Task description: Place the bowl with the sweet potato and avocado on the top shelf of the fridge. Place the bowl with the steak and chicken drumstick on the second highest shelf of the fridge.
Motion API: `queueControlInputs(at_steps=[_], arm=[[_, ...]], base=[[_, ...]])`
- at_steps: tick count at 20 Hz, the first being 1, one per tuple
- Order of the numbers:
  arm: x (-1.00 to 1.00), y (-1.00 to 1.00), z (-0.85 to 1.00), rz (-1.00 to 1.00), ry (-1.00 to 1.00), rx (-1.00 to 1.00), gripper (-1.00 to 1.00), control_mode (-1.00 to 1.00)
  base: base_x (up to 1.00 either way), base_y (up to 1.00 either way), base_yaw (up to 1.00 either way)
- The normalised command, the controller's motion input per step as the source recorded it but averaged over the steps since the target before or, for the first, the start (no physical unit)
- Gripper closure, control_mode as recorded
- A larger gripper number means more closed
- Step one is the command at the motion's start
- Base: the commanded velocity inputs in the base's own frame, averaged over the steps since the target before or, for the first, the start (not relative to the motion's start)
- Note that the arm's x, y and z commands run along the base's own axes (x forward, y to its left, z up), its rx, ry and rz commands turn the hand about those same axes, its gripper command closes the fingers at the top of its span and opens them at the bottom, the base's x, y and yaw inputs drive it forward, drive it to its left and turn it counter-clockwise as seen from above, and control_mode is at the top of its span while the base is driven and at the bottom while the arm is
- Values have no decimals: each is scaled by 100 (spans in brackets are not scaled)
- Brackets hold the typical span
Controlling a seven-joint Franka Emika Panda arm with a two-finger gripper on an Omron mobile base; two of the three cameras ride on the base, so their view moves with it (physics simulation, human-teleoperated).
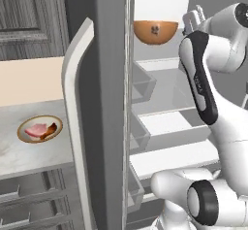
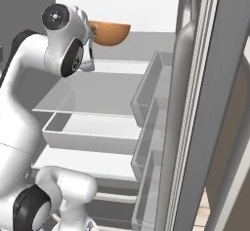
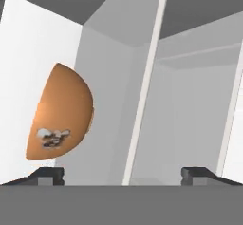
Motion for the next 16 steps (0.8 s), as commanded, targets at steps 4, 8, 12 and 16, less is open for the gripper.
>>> queueControlInputs(at_steps=[4, 8, 12, 16], arm=[[-100, 0, -44, 0, 13, -3, -100, -100], [-100, 0, -100, 1, 49, -16, -100, -100], [-80, 1, -100, 1, 59, -35, -100, -100], [-21, -2, -74, 6, 23, -27, -100, -100]], base=[[0, 0, 0], [0, 0, 0], [0, 0, 0], [0, 0, 0]])
